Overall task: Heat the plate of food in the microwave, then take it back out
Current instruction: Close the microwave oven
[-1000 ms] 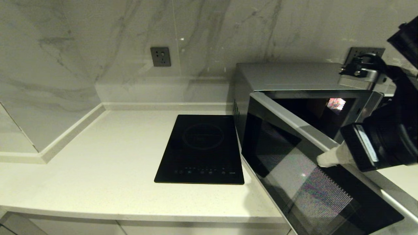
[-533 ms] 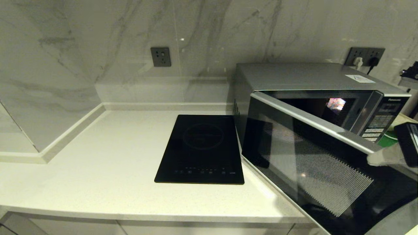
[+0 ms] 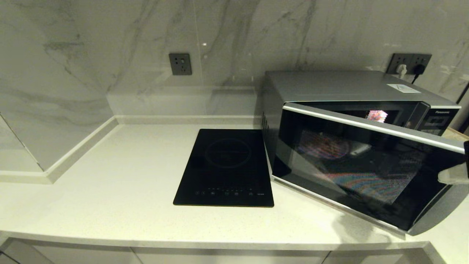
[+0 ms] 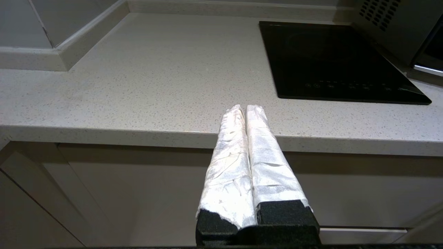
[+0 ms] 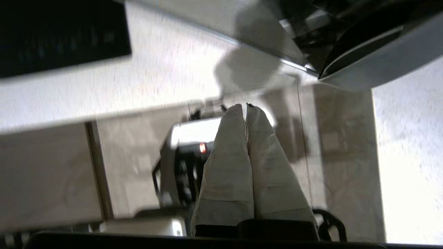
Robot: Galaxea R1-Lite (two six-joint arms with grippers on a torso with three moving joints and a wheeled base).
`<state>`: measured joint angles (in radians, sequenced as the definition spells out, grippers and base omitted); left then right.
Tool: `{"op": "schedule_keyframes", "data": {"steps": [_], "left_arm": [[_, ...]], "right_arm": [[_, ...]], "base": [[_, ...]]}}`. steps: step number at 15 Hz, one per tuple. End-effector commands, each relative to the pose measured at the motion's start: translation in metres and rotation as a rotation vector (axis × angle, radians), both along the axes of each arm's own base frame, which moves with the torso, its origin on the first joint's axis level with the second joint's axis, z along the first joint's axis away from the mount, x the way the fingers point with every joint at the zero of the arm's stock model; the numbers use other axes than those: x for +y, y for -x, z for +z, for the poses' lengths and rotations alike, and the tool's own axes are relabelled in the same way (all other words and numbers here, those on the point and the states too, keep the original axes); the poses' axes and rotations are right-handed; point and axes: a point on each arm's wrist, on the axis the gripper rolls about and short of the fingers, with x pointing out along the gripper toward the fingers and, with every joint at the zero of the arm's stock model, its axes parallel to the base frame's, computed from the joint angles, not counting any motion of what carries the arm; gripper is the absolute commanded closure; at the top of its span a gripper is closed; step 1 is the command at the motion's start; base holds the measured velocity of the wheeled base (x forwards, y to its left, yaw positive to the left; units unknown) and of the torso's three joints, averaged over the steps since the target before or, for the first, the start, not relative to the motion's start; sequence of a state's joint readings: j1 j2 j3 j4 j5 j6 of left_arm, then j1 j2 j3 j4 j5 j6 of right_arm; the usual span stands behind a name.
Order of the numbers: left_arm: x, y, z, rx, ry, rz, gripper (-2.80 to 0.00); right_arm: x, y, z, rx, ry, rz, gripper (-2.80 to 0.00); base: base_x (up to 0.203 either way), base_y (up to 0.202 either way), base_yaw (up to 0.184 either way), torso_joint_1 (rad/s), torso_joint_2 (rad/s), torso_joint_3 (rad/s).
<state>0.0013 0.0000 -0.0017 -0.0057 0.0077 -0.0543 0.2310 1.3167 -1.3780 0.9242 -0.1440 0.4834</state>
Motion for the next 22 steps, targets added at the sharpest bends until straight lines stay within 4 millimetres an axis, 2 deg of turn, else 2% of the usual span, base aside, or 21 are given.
{"op": "schedule_keyframes", "data": {"steps": [1, 5, 11, 14, 22], "left_arm": [[0.0, 0.0, 0.0, 0.0, 0.001, 0.0, 0.0], [0.0, 0.0, 0.0, 0.0, 0.001, 0.0, 0.0], [0.0, 0.0, 0.0, 0.0, 0.001, 0.0, 0.0], [0.0, 0.0, 0.0, 0.0, 0.001, 0.0, 0.0], [0.0, 0.0, 0.0, 0.0, 0.001, 0.0, 0.0]], "right_arm": [[-0.014, -0.024, -0.009, -0.036, -0.006, -0.118, 0.0], [-0.046, -0.072, -0.018, -0.09, -0.032, -0.282, 0.0], [-0.091, -0.102, -0.005, -0.21, -0.072, -0.484, 0.0], [-0.097, -0.112, -0.009, -0.205, -0.118, -0.454, 0.0], [-0.109, -0.166, -0.026, -0.19, -0.145, -0.437, 0.0]], "base": [[0.0, 0.0, 0.0, 0.0, 0.0, 0.0], [0.0, 0.0, 0.0, 0.0, 0.0, 0.0], [0.0, 0.0, 0.0, 0.0, 0.0, 0.0], [0.0, 0.0, 0.0, 0.0, 0.0, 0.0], [0.0, 0.0, 0.0, 0.0, 0.0, 0.0]]}}
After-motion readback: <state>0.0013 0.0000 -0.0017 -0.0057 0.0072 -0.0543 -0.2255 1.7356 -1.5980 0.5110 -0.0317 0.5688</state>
